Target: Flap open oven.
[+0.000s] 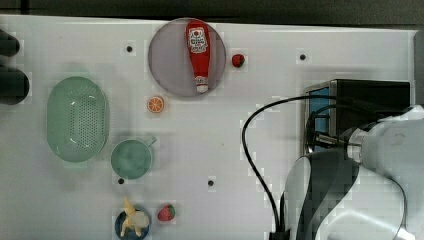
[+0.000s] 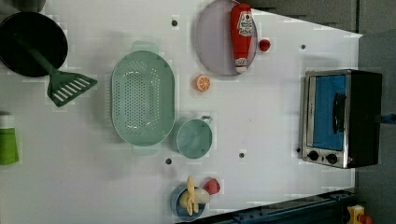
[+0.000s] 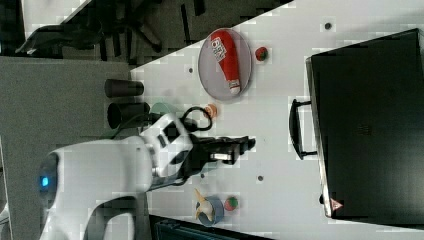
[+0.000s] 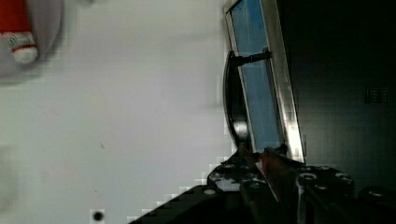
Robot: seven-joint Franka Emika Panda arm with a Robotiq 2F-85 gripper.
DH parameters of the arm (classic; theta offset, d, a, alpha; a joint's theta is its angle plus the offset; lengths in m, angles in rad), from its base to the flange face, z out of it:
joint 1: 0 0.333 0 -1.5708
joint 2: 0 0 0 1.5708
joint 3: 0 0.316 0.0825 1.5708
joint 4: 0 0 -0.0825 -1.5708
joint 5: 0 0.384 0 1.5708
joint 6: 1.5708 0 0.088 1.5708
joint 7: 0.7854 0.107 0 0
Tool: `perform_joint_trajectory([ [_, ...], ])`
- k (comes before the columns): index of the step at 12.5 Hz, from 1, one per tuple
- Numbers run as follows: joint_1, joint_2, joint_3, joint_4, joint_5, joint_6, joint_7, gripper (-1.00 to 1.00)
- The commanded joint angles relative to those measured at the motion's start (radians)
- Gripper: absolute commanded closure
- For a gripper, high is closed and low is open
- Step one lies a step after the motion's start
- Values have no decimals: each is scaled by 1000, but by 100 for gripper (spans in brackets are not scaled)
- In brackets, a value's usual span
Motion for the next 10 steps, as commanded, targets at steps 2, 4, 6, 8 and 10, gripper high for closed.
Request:
perform_joint_trajectory([
  [2,11,64,-41,-79,-3,186,-213,65],
  [4,9,109,-55,-109,-1,269,-212,65],
  [6,8,153,-63,-124,0,323,-212,65],
  [8,7,193,-65,-127,0,349,-212,65],
  [10,7,230,-65,-127,1,361,-211,65],
])
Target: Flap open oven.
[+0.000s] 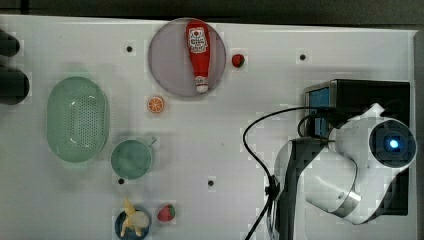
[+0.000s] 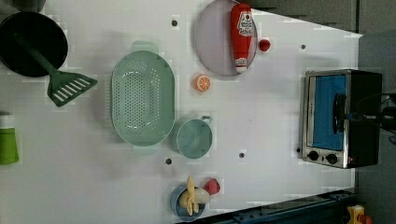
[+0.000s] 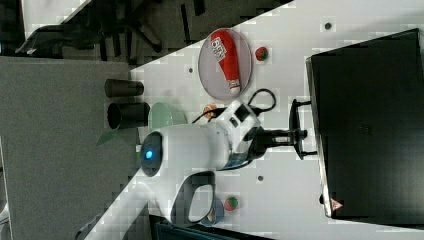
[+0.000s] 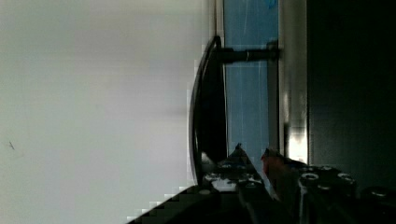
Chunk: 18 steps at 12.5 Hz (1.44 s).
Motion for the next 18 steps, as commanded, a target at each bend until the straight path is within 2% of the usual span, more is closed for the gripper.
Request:
perform_joint_trajectory([
  [1,5,20,-3,9,4,35,-32,65],
  [7,24,62,25,-4,-24,63,22,65],
  [14,111,74,73,-35,-379,55,373,65],
  [18,152,107,130,-57,-506,30,601,65],
])
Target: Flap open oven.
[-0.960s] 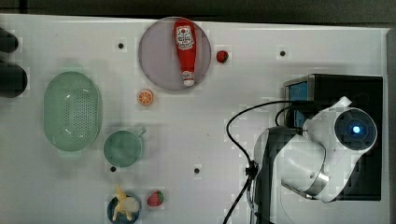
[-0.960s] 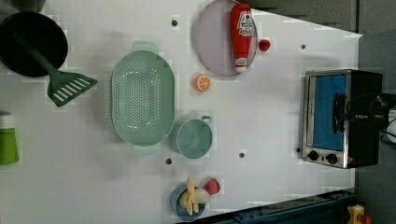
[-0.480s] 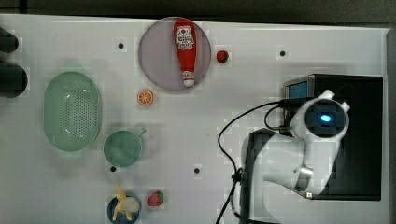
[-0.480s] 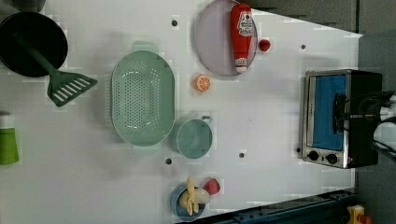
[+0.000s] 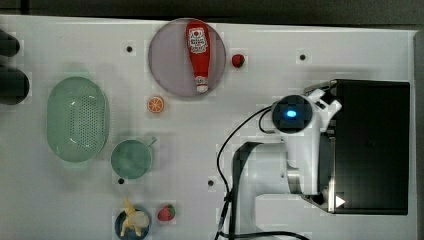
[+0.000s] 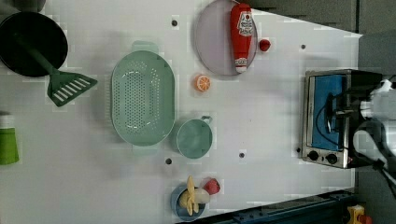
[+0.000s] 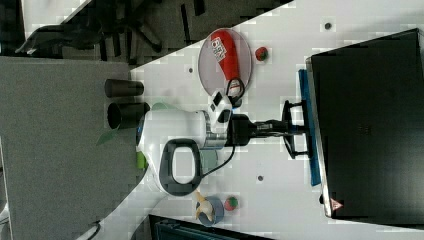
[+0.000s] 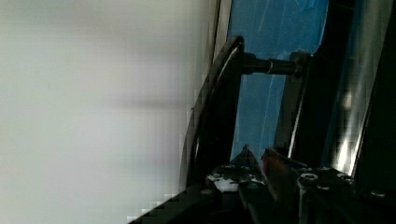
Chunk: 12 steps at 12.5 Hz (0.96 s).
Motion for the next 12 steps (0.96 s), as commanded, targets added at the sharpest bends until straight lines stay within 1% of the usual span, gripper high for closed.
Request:
perform_joint_trajectory([
  [1,64,45,61,-26,-51,3,272,65],
  [4,97,108,97,-24,-94,-2,425,65],
  [5,107,130,102,-22,-95,0,461,65],
  [8,130,187,103,-17,-95,26,476,65],
  [12,142,241,104,-12,-94,73,477,65],
])
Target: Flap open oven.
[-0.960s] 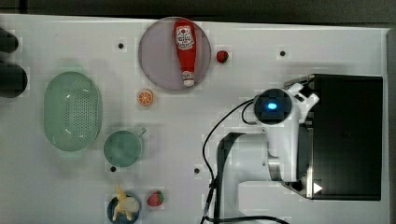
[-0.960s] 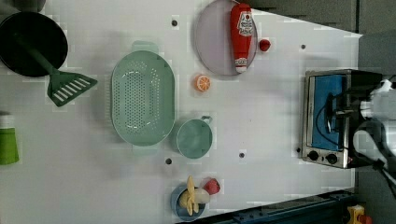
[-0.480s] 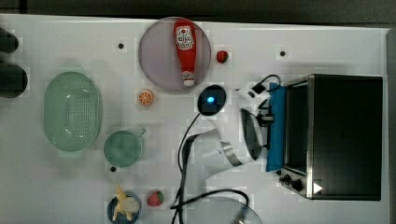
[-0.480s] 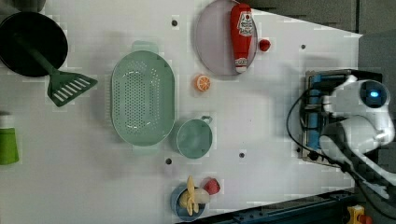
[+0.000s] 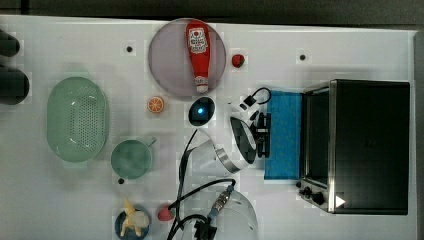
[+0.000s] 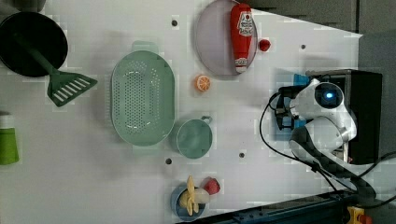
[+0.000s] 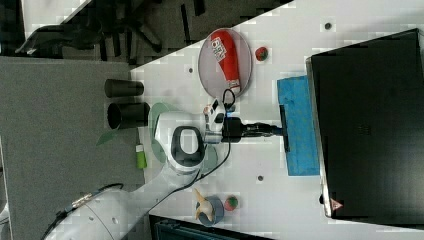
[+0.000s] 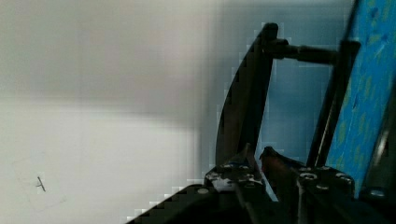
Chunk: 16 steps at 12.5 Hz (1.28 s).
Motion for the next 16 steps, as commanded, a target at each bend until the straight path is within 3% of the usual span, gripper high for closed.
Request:
perform_joint_trajectory([
  [1,9,-3,-10,4,-7,12,68,65],
  [9,35,48,2,69,33,46,156,65],
  [13,35,-75,19,79,227,49,156,65],
  [16,35,-209,19,97,436,-17,156,65],
])
